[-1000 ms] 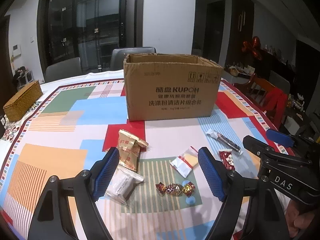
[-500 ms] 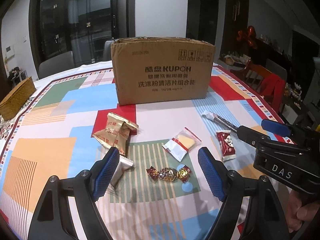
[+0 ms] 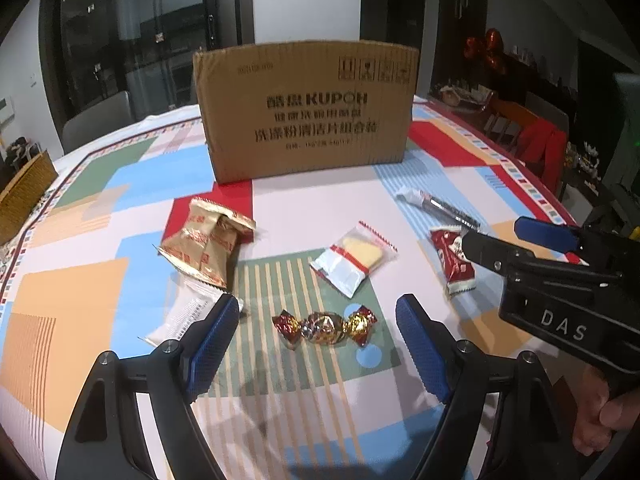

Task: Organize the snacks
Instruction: 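Close the right tool on the red-and-white candy packet while the left tool grasps the twisted bonbon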

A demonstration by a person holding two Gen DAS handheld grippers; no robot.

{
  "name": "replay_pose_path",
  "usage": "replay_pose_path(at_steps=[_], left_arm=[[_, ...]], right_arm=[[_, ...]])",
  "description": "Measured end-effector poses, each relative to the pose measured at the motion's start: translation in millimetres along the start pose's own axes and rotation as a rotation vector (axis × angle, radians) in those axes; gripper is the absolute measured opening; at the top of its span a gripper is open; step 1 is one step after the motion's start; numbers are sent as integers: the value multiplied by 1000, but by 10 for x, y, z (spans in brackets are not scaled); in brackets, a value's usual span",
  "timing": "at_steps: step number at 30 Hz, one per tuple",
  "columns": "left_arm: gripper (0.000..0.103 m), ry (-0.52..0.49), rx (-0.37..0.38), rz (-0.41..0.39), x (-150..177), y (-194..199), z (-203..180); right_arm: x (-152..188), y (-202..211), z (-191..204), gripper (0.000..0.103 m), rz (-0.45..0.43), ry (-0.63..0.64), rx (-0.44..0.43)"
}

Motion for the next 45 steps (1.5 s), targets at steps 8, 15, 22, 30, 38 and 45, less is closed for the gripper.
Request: replay_pose_path(at_steps=[8, 15, 22, 30, 38, 45], left_arm=[[81, -5, 14, 49, 74, -170, -16], [81, -5, 18, 80, 102, -293, -6], [79, 9, 22, 113, 146, -381, 17], [74, 3, -3, 111, 141, -421, 25], [54, -18, 16, 94, 131, -393, -24], [40, -29, 24, 78, 104, -366, -43]], right_arm=[[22, -124, -3, 62, 24, -5, -6], [36, -241, 13, 62, 48, -7, -10], [65, -360, 26, 62, 77, -10, -8], [129, -482, 55, 62, 109, -8, 1], [116, -505, 57, 52, 113, -16, -1], [113, -495, 72, 27, 112, -10, -19]])
Point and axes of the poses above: each gripper's, at about its wrist camera, not at the fingertips, and y roughly against the way its jaws point, z to its left, x to its underside, the point moved 10 cm from there along -y, roughly the way its jaws point, and after that the axes turned 7 degrees about z, right-handed, at the moved point
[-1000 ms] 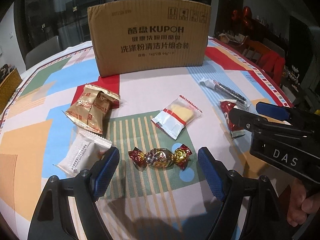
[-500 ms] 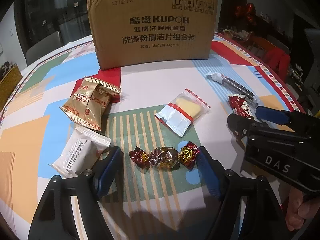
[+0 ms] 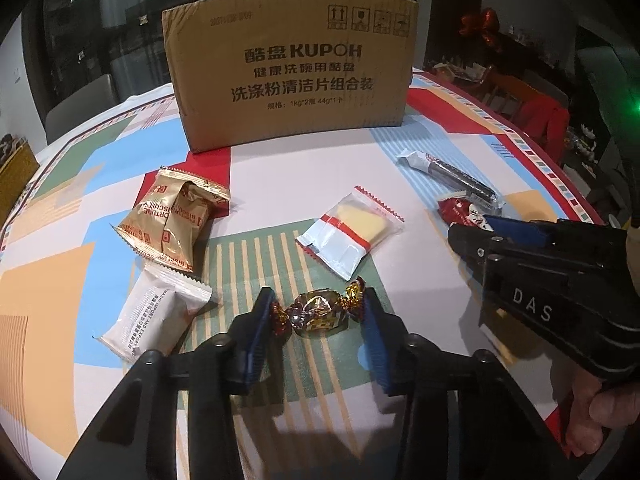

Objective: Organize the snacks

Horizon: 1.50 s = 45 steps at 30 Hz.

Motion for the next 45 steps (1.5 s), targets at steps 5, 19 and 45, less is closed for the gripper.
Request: replay_pose_path(at_steps=[5, 19, 45], left_arm=[[36, 12, 8, -3, -9, 21, 17], [35, 40, -1, -51, -128, 228, 85], [35, 79, -25, -123, -426, 624, 212]], right_arm=[[18, 29, 48, 25, -1, 15, -10], [-79, 289, 66, 25, -54, 23, -10], [-361, 727, 123, 25, -144, 42, -19]])
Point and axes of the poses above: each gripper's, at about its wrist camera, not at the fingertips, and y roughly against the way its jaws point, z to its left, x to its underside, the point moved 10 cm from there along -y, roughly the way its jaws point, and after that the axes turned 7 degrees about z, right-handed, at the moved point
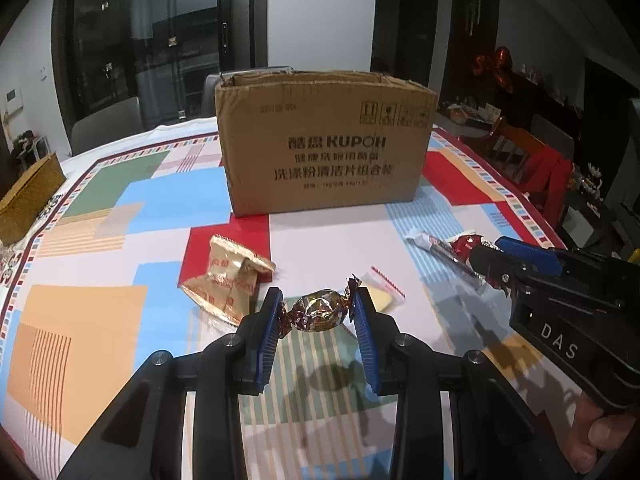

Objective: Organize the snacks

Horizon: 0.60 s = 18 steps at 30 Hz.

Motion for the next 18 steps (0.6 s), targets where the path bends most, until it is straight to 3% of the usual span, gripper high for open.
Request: replay_pose_path(at_steps=[18], left_arm=[[35, 10, -6, -40, -415, 92, 77]], right_arm=[[-375, 145, -21, 25, -40, -3, 8]])
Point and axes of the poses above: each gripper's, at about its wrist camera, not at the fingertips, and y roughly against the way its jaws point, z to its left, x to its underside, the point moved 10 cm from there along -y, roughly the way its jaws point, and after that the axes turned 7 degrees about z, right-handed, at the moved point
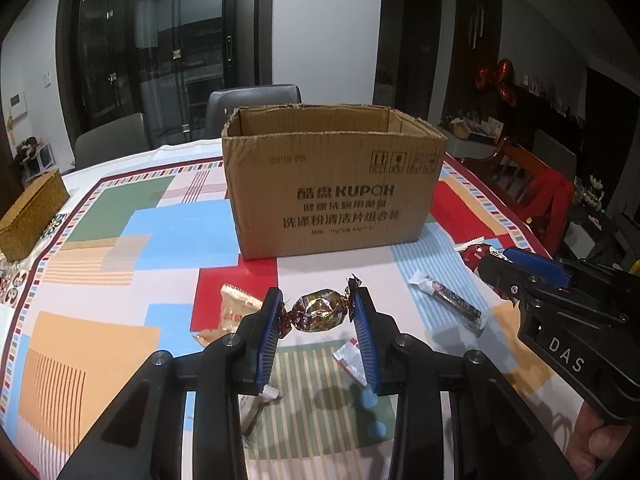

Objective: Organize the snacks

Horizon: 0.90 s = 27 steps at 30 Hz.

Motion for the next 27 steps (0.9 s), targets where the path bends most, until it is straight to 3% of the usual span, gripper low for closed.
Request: replay_pose_path(at_steps=[27], left_arm=[[35, 21, -20, -59, -527, 102, 147]], right_arm=[[-546, 144, 58, 25, -72, 19, -12]])
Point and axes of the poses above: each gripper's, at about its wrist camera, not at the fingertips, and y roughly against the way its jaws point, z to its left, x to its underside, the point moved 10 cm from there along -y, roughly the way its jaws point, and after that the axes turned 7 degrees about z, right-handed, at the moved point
